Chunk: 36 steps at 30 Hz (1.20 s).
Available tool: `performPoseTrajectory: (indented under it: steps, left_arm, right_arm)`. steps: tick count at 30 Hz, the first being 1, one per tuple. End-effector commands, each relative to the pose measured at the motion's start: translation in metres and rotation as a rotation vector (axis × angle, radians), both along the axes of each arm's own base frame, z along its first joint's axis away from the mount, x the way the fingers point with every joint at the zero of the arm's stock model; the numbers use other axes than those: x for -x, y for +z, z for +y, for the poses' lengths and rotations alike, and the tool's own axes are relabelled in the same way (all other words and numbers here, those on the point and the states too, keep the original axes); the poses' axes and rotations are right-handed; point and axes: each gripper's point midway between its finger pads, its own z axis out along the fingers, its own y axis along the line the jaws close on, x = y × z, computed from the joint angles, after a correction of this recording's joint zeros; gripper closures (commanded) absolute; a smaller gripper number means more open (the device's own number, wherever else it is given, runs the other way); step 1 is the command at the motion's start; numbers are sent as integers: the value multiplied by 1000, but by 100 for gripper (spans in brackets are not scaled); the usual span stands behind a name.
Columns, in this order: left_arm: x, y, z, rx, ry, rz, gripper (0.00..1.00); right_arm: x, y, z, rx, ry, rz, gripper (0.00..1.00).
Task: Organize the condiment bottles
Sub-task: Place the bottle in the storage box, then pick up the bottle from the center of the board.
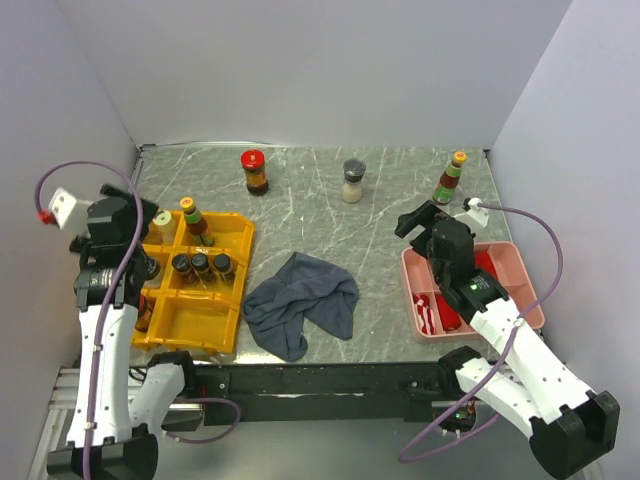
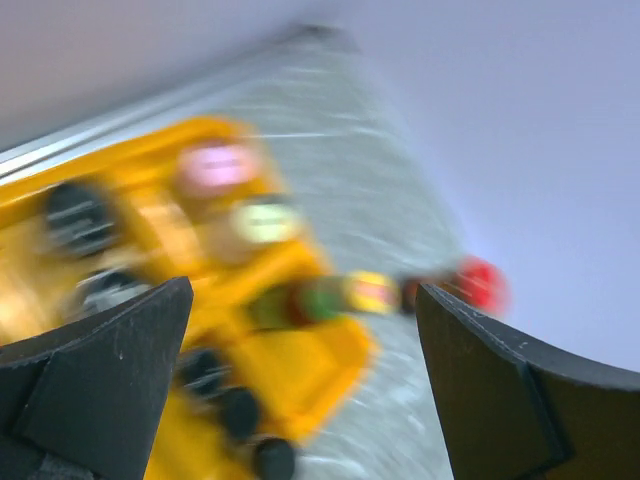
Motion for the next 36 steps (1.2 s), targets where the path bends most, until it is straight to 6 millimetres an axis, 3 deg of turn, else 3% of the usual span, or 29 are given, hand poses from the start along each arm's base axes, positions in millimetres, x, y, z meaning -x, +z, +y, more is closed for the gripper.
performPoseTrajectory:
  steps: [1,2,3,4,5,6,7,8,9,10,11,12,13,14,16,17,19,20,26,36]
  left_arm:
    - [-58,87,-67,-162,-498,-324,1]
    - [-73,78,-71,-140,-529,-292,1]
    - [-80,90,-75,-144,-552,-304,1]
    - [-90,88,-76,-138,-568,-284,1]
    - [-111,69,-83,-111,-620,-221,1]
    - [-122,84,-89,-119,-649,-233,1]
    - [-131,75,-93,-111,-673,-183,1]
    - [-154,50,-106,-120,-722,-92,1]
    - [-166,69,-104,-165,-697,-92,1]
    - [-175,62,-111,-195,-688,-39,1]
    - [-191,36,-131,-228,-736,52,1]
    - [-201,48,-138,-265,-739,39,1]
    - [-209,46,-149,-284,-772,44,1]
    - [-223,32,-171,-315,-830,60,1]
    - [-237,31,-190,-334,-880,54,1]
    - [-248,19,-204,-337,-909,81,1]
    - [-259,4,-211,-340,-921,120,1]
    - [-268,-17,-216,-342,-933,167,1]
    - [-291,-60,-219,-406,-902,266,1]
    - [-315,-103,-218,-493,-882,331,1]
  right_arm:
    - [-1,26,12,-4,89,-104,0]
    - [-1,27,12,-4,96,-111,0]
    - [0,28,12,-2,98,-120,0]
    - [1,30,12,-4,102,-128,0]
    - [1,29,12,-4,104,-131,0]
    - [3,30,13,-5,109,-137,0]
    - [2,33,14,-12,116,-148,0]
    - [3,32,14,-11,118,-150,0]
    - [3,31,14,-13,119,-148,0]
    - [3,32,15,-15,123,-151,0]
    - [3,31,17,-18,132,-152,0]
    - [2,31,18,-17,136,-150,0]
    - [2,30,18,-16,137,-148,0]
    - [1,30,18,-16,136,-147,0]
    - [1,28,18,-12,133,-138,0]
    - [0,27,19,-10,135,-133,0]
    - [0,27,18,-8,132,-134,0]
    - [0,27,18,-10,132,-134,0]
    - [-1,23,21,-17,141,-133,0]
    - [-5,19,24,-12,149,-117,0]
